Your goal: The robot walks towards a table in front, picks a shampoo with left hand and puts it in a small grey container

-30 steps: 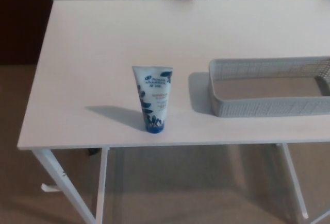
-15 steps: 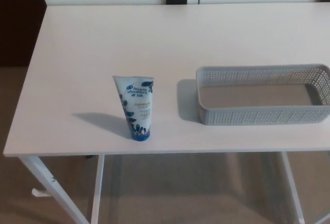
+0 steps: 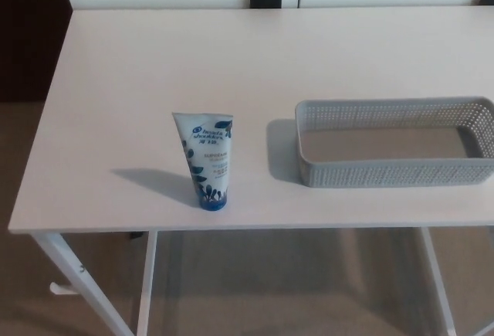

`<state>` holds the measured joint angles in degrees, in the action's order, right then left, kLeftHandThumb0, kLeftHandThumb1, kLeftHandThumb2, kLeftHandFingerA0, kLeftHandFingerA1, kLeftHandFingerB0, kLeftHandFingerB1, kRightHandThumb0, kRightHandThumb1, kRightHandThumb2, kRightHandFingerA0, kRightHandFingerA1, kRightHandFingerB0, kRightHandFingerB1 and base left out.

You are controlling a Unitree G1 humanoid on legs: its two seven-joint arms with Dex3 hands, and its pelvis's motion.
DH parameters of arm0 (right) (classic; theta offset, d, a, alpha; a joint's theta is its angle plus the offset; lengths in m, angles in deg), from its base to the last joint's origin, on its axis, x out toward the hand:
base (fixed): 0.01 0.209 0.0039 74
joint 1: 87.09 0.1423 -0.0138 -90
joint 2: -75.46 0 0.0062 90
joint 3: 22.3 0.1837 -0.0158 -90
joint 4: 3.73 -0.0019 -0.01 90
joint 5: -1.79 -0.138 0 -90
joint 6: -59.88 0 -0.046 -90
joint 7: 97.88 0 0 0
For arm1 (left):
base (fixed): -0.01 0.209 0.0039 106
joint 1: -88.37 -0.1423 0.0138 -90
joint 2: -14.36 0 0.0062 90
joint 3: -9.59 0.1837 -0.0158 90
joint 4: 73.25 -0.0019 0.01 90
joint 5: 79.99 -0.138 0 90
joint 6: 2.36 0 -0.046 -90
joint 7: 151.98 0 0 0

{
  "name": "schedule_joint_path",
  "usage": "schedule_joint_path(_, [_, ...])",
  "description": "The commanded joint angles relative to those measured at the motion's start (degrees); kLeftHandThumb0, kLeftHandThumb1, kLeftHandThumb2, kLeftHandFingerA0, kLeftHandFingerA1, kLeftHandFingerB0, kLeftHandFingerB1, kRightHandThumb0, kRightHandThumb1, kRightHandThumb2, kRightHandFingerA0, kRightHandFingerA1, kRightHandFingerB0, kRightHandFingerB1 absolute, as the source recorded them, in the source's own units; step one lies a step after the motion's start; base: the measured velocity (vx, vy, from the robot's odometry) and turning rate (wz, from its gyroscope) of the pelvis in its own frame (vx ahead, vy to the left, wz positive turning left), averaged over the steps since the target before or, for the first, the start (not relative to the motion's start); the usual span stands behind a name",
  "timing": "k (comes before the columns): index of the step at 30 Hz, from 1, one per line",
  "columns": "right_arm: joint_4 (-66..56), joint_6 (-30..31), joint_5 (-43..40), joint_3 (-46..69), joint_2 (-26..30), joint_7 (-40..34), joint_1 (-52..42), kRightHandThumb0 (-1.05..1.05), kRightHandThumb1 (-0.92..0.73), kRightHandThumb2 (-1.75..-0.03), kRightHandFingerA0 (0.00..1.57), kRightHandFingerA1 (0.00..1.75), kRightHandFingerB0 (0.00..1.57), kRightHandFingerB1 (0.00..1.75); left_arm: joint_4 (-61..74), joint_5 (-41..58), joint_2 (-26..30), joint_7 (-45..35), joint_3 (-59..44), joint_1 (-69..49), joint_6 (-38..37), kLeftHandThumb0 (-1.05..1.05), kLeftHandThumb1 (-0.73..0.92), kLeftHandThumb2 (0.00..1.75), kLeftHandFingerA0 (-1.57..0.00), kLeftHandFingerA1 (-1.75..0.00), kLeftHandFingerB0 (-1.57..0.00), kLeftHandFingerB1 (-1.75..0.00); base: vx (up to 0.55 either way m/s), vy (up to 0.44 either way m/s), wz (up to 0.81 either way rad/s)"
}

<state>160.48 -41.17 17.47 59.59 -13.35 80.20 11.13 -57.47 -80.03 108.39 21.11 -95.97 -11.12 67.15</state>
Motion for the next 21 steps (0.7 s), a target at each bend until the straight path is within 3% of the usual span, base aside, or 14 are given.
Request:
schedule_joint_path(1, [0.12,0.68,-0.27,0.61,1.04,0.47,0.63,-0.28,-0.64,-0.58,0.78,0.49,0.58,0.41,5.56,7.83,-1.52,-4.90,-5.40,-0.32,-4.60,-0.41,0.50,0.63,-0.13,-0.36,-0.12,-0.31,0.00,0.000,0.00])
schedule_joint_path(2, [0.22,1.09,-1.03,1.41,0.95,0.45,1.36,-0.28,-0.64,-0.58,0.78,0.49,0.58,0.41,12.72,15.61,-3.36,-10.08,-10.73,-0.57,-7.84,-0.41,0.50,0.63,-0.13,-0.36,-0.12,-0.31,0.00,0.000,0.00])
schedule_joint_path(4, [0.19,1.22,-0.98,1.55,1.54,0.47,2.45,-0.27,-0.65,-0.59,0.79,0.49,0.58,0.41,25.57,17.27,-3.92,-9.67,-11.24,-2.58,-6.62,-0.48,0.48,0.64,-0.14,-0.35,-0.14,-0.33,0.00,0.000,0.00])
schedule_joint_path(7, [0.23,1.24,-1.01,1.66,1.55,0.41,2.63,-0.27,-0.65,-0.59,0.79,0.49,0.58,0.41,30.48,17.28,-4.48,-9.63,-11.94,-3.74,-4.73,-0.48,0.48,0.64,-0.14,-0.35,-0.14,-0.33,0.00,0.000,0.00])
schedule_joint_path(8, [0.29,1.52,-1.28,1.95,1.70,0.70,2.64,-0.28,-0.64,-0.59,0.74,0.48,0.58,0.41,39.27,19.42,-4.23,-9.55,-12.47,-5.18,-2.82,-0.44,0.47,0.62,-0.13,-0.33,-0.12,-0.32,0.00,0.000,0.00])
schedule_joint_path(9, [0.42,1.96,-1.51,2.21,1.78,0.96,2.84,-0.28,-0.66,-0.59,0.74,0.47,0.58,0.41,54.65,22.70,-2.90,-8.64,-13.33,-6.85,0.31,-0.23,0.48,0.94,0.00,-0.51,0.00,-0.49,0.00,0.000,0.00])
schedule_joint_path(10, [0.53,2.12,-1.42,2.18,1.69,0.92,3.08,-0.28,-0.66,-0.59,0.74,0.47,0.58,0.41,63.02,23.92,-1.74,-7.58,-13.87,-7.25,2.21,-0.23,0.48,0.94,0.00,-0.51,0.00,-0.49,0.00,0.000,0.00])
schedule_joint_path(11, [0.53,2.11,-1.32,2.10,1.69,0.89,3.10,-0.29,-0.66,-0.59,0.75,0.47,0.58,0.41,65.83,24.01,-1.09,-7.20,-14.11,-7.05,3.15,-0.32,0.50,0.61,-0.10,-0.22,-0.09,-0.35,0.00,0.000,0.00])
schedule_joint_path(12, [0.52,2.08,-1.26,2.05,1.77,0.95,3.04,-0.29,-0.66,-0.59,0.75,0.47,0.58,0.41,69.17,23.33,0.12,-6.55,-14.33,-6.43,4.26,-0.28,0.53,0.59,-0.07,-0.25,-0.07,-0.30,0.00,0.000,0.00])
schedule_joint_path(13, [0.54,2.06,-1.19,1.96,1.69,1.01,3.07,-0.29,-0.66,-0.60,0.73,0.47,0.59,0.42,71.19,22.32,1.53,-6.42,-14.55,-5.39,4.28,-0.31,0.49,0.69,-0.05,-0.23,-0.04,-0.26,0.00,0.000,0.00])
schedule_joint_path(17, [0.70,2.03,-1.39,2.15,1.24,0.71,2.92,-0.27,-0.68,-0.60,0.74,0.46,0.59,0.41,73.93,23.57,4.15,-9.33,-13.27,0.33,6.16,-0.32,0.44,0.77,0.00,-0.21,-0.01,-0.26,0.00,0.000,0.00])
schedule_joint_path(21, [0.75,2.58,-1.41,2.14,0.72,0.74,3.16,-0.30,-0.65,-0.59,0.75,0.46,0.58,0.41,72.38,21.31,5.55,-10.97,-11.78,4.31,6.83,-0.34,0.41,0.74,0.00,-0.21,-0.01,-0.26,0.00,0.000,0.00])
